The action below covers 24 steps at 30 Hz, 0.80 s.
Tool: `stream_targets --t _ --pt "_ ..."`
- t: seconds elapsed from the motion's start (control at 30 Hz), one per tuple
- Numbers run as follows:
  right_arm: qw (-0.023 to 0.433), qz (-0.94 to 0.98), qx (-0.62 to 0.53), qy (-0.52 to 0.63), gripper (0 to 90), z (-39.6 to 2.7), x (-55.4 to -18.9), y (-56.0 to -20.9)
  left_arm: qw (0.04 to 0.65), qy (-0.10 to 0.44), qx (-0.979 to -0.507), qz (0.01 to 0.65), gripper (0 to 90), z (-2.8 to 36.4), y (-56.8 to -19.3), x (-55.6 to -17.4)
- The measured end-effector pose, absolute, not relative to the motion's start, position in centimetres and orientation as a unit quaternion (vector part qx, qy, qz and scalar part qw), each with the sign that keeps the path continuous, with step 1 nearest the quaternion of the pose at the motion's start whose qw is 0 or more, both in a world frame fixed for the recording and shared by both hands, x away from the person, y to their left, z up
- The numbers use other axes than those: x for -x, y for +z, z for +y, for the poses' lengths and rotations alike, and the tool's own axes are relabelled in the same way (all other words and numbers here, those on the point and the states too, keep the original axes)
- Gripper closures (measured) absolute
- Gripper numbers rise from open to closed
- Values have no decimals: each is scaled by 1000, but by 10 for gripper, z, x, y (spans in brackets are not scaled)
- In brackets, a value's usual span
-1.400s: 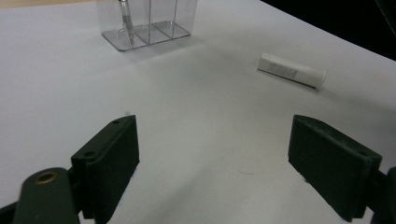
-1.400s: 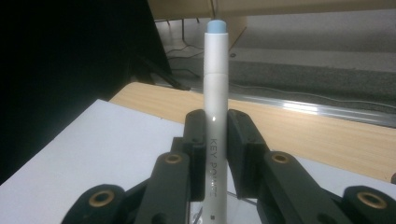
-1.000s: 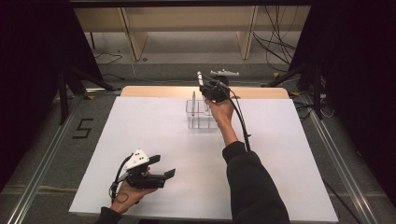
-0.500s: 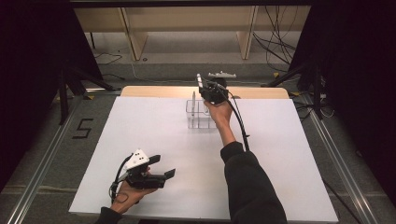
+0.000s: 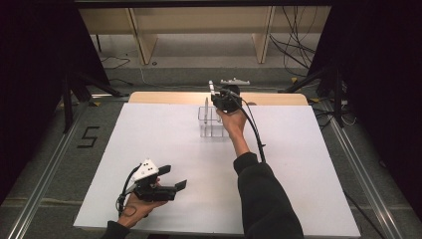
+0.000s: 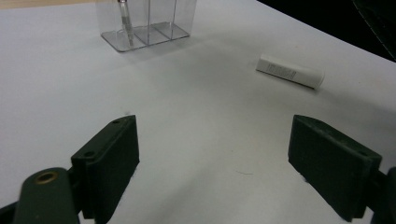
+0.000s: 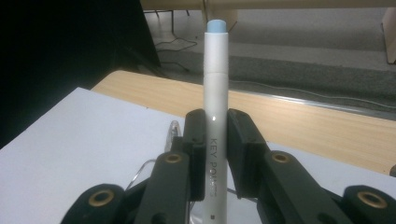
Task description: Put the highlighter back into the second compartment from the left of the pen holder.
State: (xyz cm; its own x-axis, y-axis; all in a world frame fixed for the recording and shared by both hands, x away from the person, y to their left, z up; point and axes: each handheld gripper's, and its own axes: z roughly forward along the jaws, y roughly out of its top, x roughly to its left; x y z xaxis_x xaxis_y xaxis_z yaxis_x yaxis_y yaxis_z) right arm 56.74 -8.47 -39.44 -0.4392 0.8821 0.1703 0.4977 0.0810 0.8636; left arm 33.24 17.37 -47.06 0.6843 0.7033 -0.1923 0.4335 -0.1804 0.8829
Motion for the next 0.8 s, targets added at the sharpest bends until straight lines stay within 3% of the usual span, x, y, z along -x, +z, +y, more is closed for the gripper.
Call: stream_targets --t 0.8 --pt "201 710 -491 464 783 -86 -564 -407 517 132 -759 374 160 173 -471 -332"
